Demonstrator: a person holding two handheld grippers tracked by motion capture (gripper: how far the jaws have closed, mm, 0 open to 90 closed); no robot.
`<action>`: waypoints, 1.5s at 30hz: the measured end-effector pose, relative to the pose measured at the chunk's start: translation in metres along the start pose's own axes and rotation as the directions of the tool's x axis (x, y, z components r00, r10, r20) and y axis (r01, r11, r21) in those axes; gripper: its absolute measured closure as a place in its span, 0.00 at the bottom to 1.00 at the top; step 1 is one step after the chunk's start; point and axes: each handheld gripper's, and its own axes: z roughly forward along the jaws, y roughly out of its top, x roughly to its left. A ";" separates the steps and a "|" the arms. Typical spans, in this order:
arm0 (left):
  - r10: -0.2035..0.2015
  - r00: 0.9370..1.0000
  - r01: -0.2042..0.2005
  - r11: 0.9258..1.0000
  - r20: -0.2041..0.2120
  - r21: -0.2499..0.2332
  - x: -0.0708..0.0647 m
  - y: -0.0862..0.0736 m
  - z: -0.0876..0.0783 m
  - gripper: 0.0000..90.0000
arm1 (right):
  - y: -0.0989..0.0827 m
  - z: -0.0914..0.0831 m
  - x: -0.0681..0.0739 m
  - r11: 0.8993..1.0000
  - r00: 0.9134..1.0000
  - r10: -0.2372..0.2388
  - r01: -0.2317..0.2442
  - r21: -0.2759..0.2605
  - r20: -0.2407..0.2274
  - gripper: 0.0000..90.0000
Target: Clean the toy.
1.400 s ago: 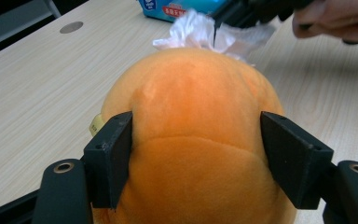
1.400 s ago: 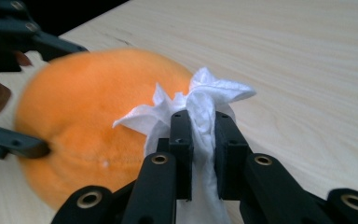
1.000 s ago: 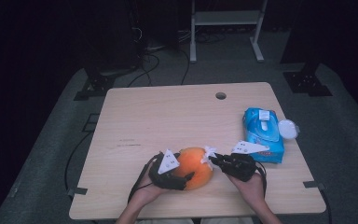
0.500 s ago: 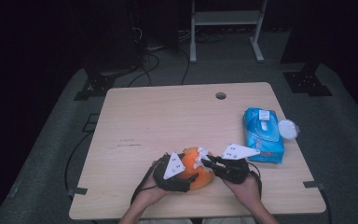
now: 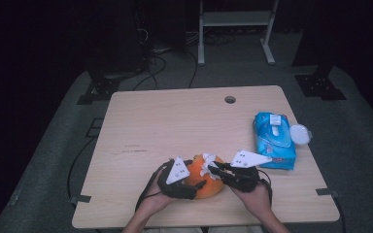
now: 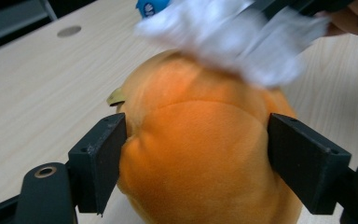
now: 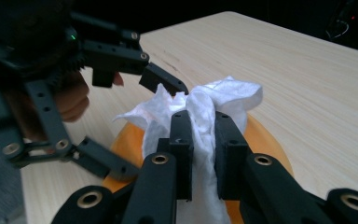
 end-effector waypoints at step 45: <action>-0.003 1.000 0.004 0.999 0.012 -0.035 -0.003 0.000 0.001 0.35 | 0.007 -0.003 0.009 0.999 0.999 -0.042 0.042 -0.012 0.021 0.88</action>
